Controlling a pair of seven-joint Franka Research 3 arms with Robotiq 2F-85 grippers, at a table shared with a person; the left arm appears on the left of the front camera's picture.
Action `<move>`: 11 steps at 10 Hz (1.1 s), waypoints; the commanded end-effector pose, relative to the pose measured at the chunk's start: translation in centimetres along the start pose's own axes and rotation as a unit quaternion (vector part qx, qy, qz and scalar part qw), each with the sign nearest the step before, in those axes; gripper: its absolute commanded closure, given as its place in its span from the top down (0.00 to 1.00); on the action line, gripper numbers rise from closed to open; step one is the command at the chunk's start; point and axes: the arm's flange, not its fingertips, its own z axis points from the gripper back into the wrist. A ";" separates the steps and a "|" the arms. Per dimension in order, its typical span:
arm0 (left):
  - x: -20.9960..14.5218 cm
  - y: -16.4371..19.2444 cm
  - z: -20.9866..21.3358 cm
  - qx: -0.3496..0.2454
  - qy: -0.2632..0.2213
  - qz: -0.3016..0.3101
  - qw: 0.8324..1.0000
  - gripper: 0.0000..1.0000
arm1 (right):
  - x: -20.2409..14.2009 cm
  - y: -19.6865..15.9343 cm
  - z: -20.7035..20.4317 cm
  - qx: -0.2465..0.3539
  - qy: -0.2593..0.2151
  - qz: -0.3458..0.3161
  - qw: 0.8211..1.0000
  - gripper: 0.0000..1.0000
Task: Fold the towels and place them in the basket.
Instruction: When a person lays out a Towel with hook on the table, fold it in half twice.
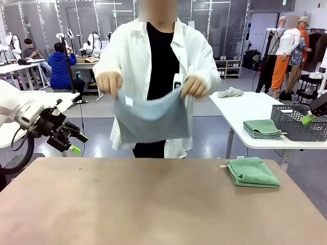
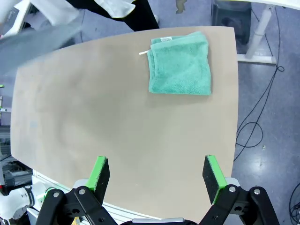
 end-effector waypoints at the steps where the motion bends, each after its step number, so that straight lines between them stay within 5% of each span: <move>1: 0.1 0.0 0.1 0.000 -0.001 -0.001 1.000 0.96 | 0.0 0.2 0.2 0.004 -0.001 -0.004 1.000 1.00; 11: 0.1 0.0 0.1 0.000 -0.001 -0.001 1.000 0.96 | 0.0 0.2 0.2 0.004 -0.001 -0.004 1.000 1.00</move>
